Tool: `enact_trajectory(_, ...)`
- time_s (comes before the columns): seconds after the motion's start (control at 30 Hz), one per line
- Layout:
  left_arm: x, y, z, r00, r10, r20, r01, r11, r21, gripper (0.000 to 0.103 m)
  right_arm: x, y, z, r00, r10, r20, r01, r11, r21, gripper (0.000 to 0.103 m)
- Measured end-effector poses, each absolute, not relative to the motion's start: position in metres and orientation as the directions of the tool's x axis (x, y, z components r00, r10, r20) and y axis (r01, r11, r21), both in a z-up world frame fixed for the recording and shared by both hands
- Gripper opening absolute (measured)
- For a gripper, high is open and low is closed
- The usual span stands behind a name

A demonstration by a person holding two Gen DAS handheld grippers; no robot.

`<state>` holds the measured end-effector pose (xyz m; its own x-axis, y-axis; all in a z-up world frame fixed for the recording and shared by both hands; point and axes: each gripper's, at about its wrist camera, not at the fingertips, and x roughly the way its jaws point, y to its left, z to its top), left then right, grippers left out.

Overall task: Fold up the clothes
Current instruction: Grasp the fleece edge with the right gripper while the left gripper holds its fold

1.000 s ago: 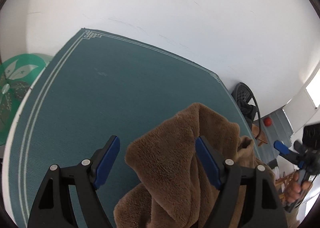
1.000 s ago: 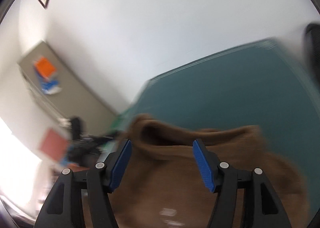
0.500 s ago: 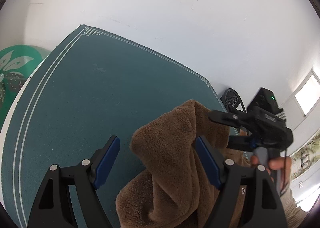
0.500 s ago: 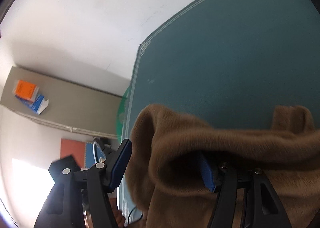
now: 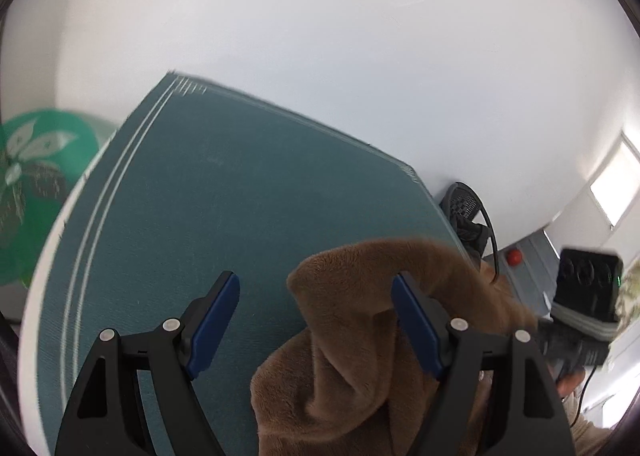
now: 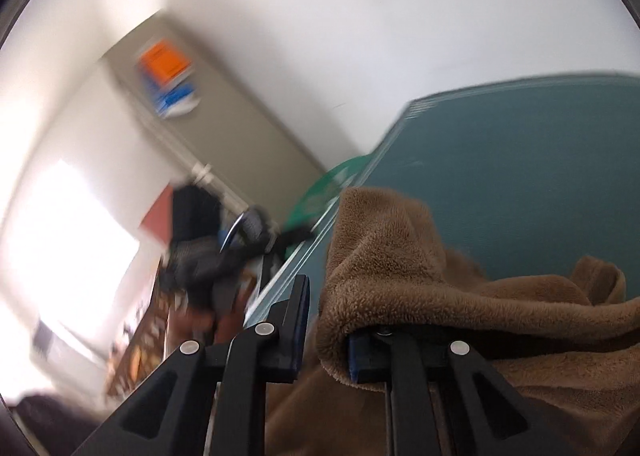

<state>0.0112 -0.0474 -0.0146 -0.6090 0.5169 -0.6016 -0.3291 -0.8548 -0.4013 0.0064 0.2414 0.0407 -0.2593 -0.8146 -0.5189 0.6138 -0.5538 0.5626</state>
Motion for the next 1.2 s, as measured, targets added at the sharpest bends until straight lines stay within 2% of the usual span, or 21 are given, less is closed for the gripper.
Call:
enact_trajectory(0.13,0.027,-0.03,0.004,-0.6,0.53,-0.6,-0.431,-0.845,-0.315,0.082,0.056,0.237,0.037,-0.242,-0.768,-0.592,0.692,-0.565,0.45,0.018)
enact_trajectory(0.33,0.052,-0.002,0.032,-0.582,0.544,-0.604,-0.577,-0.8,-0.163,0.083,0.06,0.249,0.029,-0.266,-0.756,-0.599,0.697,-0.58,0.422,0.018)
enact_trajectory(0.53,0.088,0.059,0.024,-0.622,0.391,-0.678,-0.714,-0.639,0.287,0.083,0.066,0.264,0.029,-0.29,-0.759,-0.583,0.7,-0.583,0.411,0.018)
enact_trajectory(0.63,0.092,0.077,0.022,-0.621,0.348,-0.703,-0.74,-0.557,0.378,0.083,0.072,0.253,0.025,-0.29,-0.746,-0.599,0.715,-0.585,0.382,0.018)
enact_trajectory(0.87,0.092,0.097,0.024,-0.544,0.354,-0.761,-0.824,-0.397,0.404,0.083,0.086,0.249,0.012,-0.289,-0.721,-0.63,0.731,-0.591,0.342,0.018)
enact_trajectory(1.03,0.103,0.118,0.006,-0.513,0.316,-0.798,-0.858,-0.202,0.471,0.083,0.086,0.258,0.012,-0.293,-0.732,-0.615,0.729,-0.587,0.351,0.018)
enact_trajectory(1.2,0.103,0.133,-0.01,-0.49,0.265,-0.83,-0.87,-0.093,0.484,0.083,0.093,0.257,0.01,-0.291,-0.73,-0.619,0.745,-0.578,0.332,0.018)
